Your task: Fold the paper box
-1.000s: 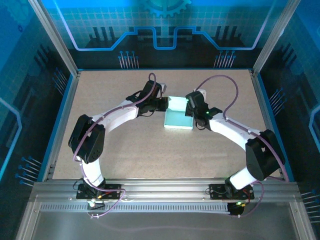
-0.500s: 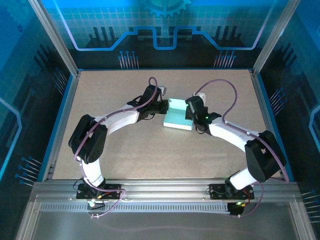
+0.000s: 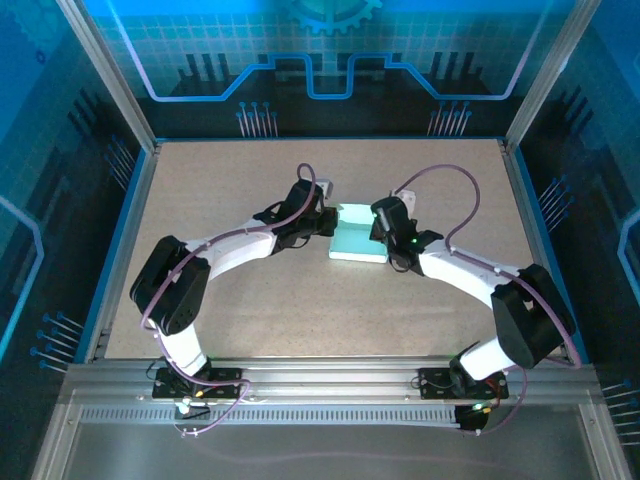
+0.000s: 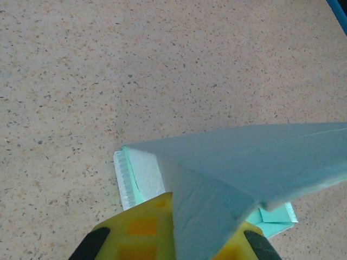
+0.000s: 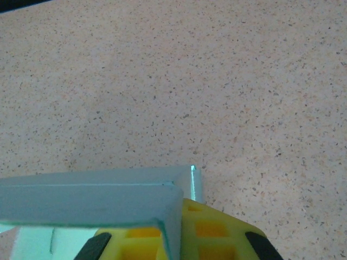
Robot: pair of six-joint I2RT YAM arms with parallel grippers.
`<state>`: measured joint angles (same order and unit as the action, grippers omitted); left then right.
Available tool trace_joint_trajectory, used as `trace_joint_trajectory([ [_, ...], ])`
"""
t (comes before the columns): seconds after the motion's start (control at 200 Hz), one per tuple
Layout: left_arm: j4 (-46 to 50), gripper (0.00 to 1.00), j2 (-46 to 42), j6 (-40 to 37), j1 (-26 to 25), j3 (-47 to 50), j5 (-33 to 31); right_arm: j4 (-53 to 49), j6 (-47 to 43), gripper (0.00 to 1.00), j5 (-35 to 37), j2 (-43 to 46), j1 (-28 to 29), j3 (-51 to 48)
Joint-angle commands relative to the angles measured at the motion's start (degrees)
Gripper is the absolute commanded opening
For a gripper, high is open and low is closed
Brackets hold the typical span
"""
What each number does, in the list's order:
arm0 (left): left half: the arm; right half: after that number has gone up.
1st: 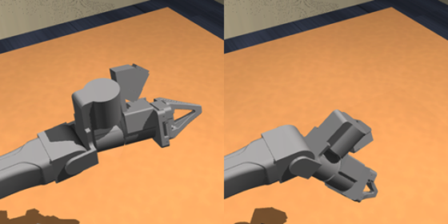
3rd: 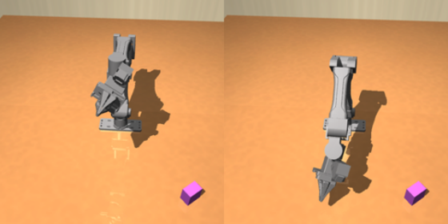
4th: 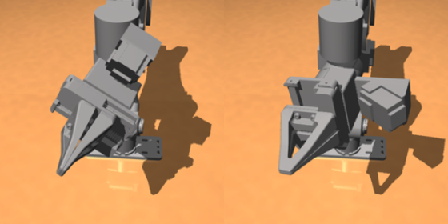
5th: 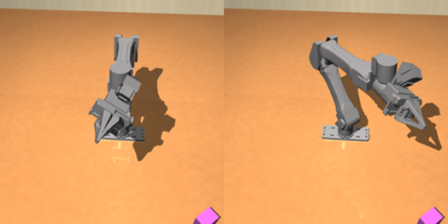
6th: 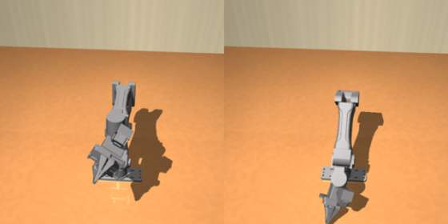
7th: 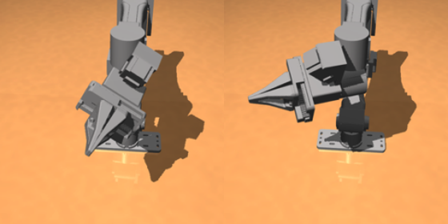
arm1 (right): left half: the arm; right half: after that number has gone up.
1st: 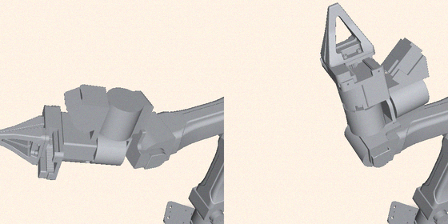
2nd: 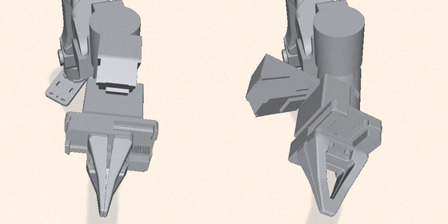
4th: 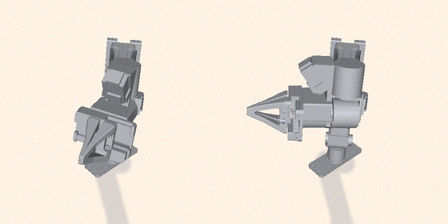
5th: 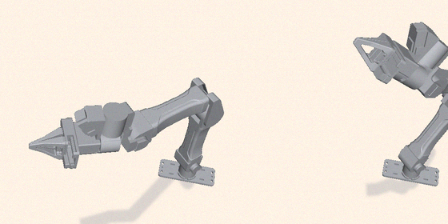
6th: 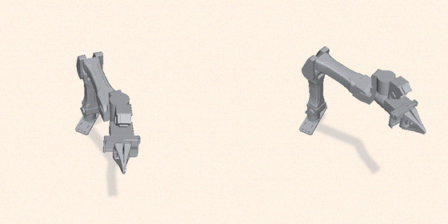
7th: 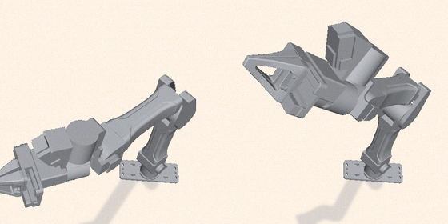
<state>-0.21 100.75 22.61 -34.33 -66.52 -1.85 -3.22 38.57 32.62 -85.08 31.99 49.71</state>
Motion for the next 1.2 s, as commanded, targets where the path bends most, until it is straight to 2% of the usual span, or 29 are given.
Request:
trace_joint_trajectory([
  [0.0, -3.6, 0.00, -2.2, 1.3, -1.8, 1.7, 1.2, 8.0, 0.3, 0.00, -1.2, 1.6, 1.7, -3.0],
  [0.225, -8.2, 0.00, -2.5, 0.6, -2.8, 4.4, -1.5, 13.1, -1.5, 0.00, -1.6, 2.5, 1.9, -6.9],
  [0.405, -11.9, 0.00, -2.6, 0.4, -3.7, 7.4, -3.5, 20.1, -7.0, 0.00, -2.9, 3.8, 2.6, -10.9],
  [0.66, -20.4, 0.00, -2.9, -1.0, -6.5, 13.3, -10.0, 27.0, -10.1, 0.00, -3.0, 4.7, 4.0, -17.1],
  [0.981, -25.4, 0.00, -1.2, -1.1, -8.6, 17.3, -11.3, 32.9, -11.6, 0.02, -2.6, 4.7, 5.4, -22.6],
  [1.066, -25.3, 0.00, -1.3, -1.2, -9.0, 17.5, -11.9, 32.3, -12.1, 0.07, -2.9, 5.8, 5.4, -22.6],
  [1.121, -25.3, 0.00, -1.3, -1.6, -9.2, 17.6, -12.2, 32.1, -12.8, 0.14, -3.5, 6.5, 5.4, -22.6],
  [1.196, -25.1, 0.00, -1.1, -2.0, -9.1, 17.5, -12.7, 31.9, -13.9, 0.37, -4.4, 7.6, 5.4, -22.6],
])
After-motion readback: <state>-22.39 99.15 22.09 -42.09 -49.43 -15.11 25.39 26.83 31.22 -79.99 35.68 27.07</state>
